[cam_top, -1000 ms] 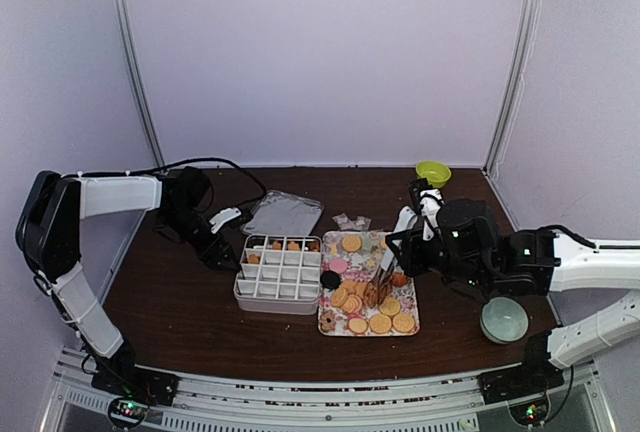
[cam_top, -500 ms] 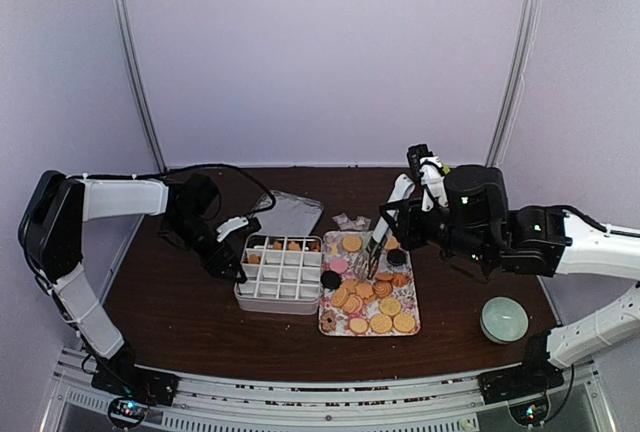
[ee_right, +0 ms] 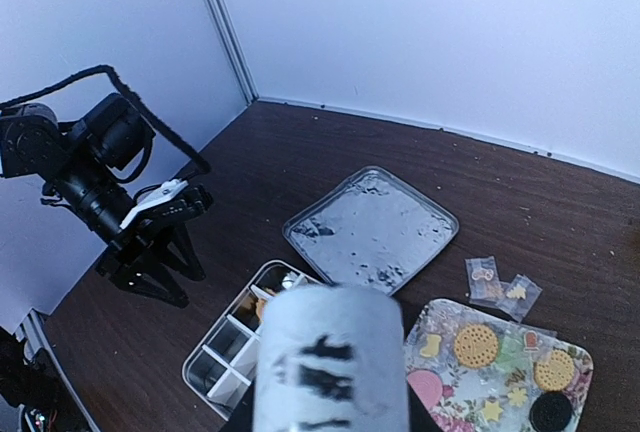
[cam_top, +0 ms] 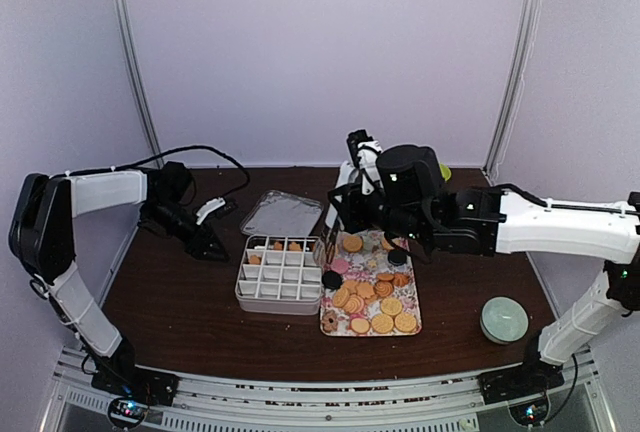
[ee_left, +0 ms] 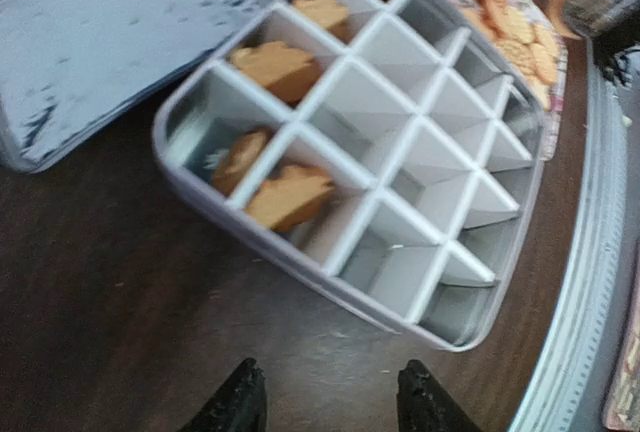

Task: Pack the cookies
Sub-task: Place the fake cookies in the empty pocket of the box.

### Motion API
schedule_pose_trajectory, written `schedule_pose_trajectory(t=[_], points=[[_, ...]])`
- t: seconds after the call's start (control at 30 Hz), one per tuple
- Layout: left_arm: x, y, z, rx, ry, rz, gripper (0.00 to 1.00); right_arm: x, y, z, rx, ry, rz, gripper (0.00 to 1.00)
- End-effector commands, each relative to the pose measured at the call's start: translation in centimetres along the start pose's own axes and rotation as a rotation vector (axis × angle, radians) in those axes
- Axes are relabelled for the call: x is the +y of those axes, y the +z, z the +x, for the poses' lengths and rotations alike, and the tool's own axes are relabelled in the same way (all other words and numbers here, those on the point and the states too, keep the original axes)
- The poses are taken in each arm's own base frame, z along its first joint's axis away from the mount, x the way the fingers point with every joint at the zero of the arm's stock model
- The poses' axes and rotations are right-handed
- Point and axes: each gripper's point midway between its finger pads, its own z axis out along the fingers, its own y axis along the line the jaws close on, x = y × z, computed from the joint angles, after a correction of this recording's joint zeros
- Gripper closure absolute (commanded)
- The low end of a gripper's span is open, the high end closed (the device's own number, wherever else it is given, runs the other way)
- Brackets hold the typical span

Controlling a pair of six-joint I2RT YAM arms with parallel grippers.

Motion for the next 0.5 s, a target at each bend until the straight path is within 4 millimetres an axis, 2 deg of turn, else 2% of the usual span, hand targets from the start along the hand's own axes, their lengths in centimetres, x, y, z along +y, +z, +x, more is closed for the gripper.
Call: schedule_pose_trajectory(t=[0.0,0.07,0.17,0.3,0.47], points=[[6.3,0.3,-0.5,0.009,-0.076,-0.245,0.56,2.8,2.2,-3.0,-0.071,-0.004,-0.055,1.00],[7.1,1.1,-0.5,0.018,-0.095,-0.272,0.58,3.7,3.4,-3.3,-0.072,-0.014,-0.061,1.00],[6.9,2.5,-0.9,0.012,-0.099,-0.275,0.59,4.5,4.8,-3.3,-0.070,-0.024,-0.061,1.00],[5.7,4.4,-1.3,0.023,-0.111,-0.221,0.59,4.6,5.7,-2.8,-0.066,-0.026,-0.049,1.00],[3.8,5.9,-1.3,0.058,-0.083,-0.149,0.59,3.9,5.5,-2.1,-0.063,-0.017,-0.033,1.00]])
